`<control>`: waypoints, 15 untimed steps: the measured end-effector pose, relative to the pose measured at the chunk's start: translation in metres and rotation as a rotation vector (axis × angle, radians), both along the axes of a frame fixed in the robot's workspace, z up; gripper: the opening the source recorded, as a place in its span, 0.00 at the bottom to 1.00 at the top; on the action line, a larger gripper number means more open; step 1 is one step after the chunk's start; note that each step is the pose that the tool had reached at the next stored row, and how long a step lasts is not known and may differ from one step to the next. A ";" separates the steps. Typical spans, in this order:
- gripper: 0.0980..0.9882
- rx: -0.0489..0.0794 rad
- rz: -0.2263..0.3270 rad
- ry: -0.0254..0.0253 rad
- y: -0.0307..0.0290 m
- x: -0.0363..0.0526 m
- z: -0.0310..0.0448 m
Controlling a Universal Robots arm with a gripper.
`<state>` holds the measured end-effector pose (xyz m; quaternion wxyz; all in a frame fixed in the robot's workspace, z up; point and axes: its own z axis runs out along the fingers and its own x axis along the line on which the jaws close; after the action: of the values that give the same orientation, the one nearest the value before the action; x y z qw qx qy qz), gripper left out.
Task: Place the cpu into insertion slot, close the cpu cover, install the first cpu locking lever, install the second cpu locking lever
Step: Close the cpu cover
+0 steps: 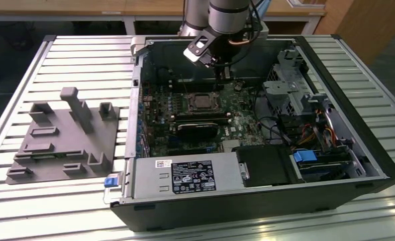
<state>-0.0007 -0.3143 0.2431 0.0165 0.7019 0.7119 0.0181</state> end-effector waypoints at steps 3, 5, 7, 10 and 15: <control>0.01 0.000 0.000 -0.0001 0.0000 -0.0046 -0.0009; 0.01 0.000 0.000 0.0000 0.0000 -0.0073 -0.0013; 0.01 0.000 0.000 0.0000 0.0000 -0.0098 -0.0014; 0.01 0.000 0.000 -0.0001 0.0000 -0.0140 -0.0017; 0.01 0.000 0.000 0.0000 0.0001 -0.0226 -0.0020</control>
<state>-0.0233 -0.3143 0.2411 0.0165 0.7019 0.7119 0.0181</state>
